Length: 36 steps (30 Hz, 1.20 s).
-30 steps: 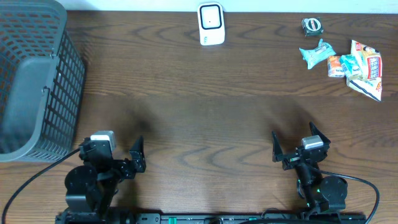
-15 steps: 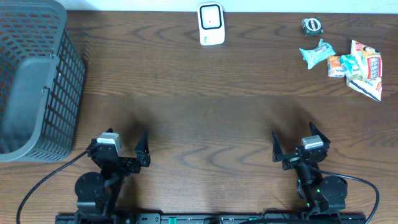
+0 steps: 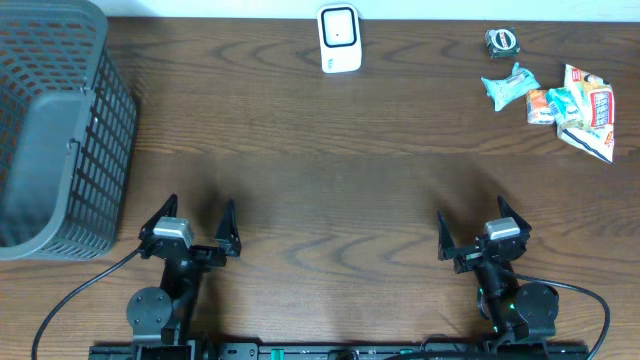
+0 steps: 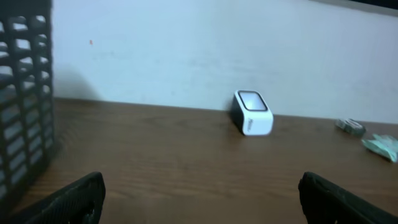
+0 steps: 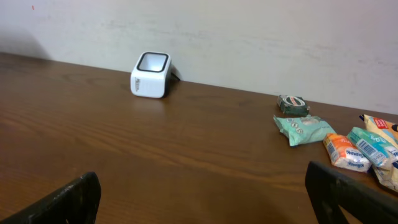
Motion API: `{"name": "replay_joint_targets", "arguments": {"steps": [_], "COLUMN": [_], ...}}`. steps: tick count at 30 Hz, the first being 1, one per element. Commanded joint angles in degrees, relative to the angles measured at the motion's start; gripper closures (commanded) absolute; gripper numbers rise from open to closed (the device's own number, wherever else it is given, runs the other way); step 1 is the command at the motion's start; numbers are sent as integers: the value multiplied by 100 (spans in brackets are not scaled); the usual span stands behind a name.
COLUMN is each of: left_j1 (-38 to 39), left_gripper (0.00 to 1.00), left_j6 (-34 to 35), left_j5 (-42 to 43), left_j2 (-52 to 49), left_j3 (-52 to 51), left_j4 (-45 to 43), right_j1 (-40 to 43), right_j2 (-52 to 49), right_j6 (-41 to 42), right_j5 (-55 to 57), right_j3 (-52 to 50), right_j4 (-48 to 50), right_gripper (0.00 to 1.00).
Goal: Scan the item barcode
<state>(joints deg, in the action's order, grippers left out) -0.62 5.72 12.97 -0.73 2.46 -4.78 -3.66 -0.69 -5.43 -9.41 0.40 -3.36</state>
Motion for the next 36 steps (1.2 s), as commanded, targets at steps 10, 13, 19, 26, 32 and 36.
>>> {"name": "replay_joint_targets", "arguments": {"steps": [10, 13, 19, 26, 32, 36], "left_j1": [-195, -195, -188, -188, -188, -184], "left_gripper": [2, 2, 2, 2, 2, 2], "left_j6": [-81, -81, -83, -142, -363, -363], "left_j5": [-260, -367, -358, -356, -354, -354], "left_j2": [66, 66, 63, 63, 63, 63], "left_j3": [-225, -225, -225, -225, -225, -225], "left_j4": [-256, 208, 807, 815, 820, 820], "right_j1": [35, 35, 35, 35, 35, 35], "right_j2": [37, 37, 37, 37, 37, 37], "right_j6": [66, 66, 66, 66, 66, 66], "right_j5": [2, 2, 2, 2, 2, 4], "right_j3": [-9, -9, -9, -9, -9, -9], "right_j4": [-26, -26, -26, -26, -26, -26], "right_gripper": [1, 1, 1, 1, 1, 1]}}
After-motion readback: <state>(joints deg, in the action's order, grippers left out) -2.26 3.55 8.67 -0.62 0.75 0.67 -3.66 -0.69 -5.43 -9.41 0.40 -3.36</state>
